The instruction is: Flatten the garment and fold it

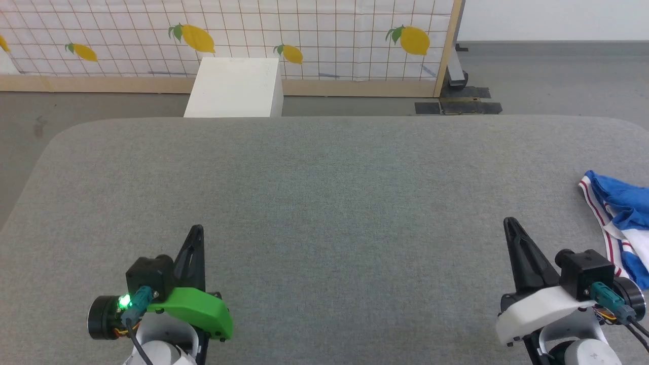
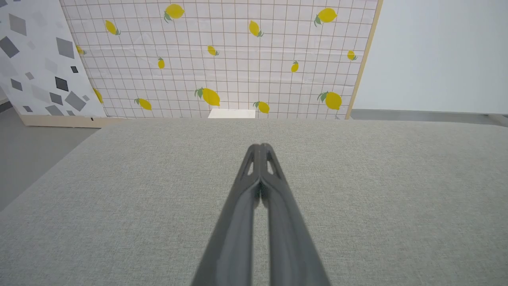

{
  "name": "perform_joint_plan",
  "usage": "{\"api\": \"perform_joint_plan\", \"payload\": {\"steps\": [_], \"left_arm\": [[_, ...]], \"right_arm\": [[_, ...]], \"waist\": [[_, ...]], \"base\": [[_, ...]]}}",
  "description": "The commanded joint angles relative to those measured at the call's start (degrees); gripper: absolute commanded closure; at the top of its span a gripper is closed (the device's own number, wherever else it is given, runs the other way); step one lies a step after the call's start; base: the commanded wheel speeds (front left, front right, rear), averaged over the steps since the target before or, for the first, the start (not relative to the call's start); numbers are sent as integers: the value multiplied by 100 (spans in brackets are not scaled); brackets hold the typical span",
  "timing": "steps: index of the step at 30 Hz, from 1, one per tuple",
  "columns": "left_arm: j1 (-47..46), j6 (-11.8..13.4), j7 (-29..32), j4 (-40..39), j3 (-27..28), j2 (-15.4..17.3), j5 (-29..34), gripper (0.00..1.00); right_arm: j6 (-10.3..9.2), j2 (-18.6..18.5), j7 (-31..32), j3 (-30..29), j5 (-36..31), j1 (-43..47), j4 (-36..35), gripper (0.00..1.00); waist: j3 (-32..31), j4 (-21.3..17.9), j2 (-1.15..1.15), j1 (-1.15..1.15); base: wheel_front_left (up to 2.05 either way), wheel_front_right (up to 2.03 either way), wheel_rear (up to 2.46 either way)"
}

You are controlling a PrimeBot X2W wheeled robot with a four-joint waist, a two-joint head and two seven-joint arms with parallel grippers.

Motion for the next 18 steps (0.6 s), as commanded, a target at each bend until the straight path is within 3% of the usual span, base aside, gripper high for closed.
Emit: {"api": "perform_joint_plan", "payload": {"steps": [1, 18], "left_arm": [[88, 53, 35, -61, 22, -30, 66, 100], [170, 126, 229, -278, 33, -44, 215, 100]], "right_arm": [[-6, 8, 35, 16, -68, 16, -32, 100], [-8, 10, 131, 47, -136, 20, -78, 100]], "waist": [[0, -3, 0, 0], [-2, -38, 0, 0]], "base": [[0, 0, 0], [0, 0, 0]]}}
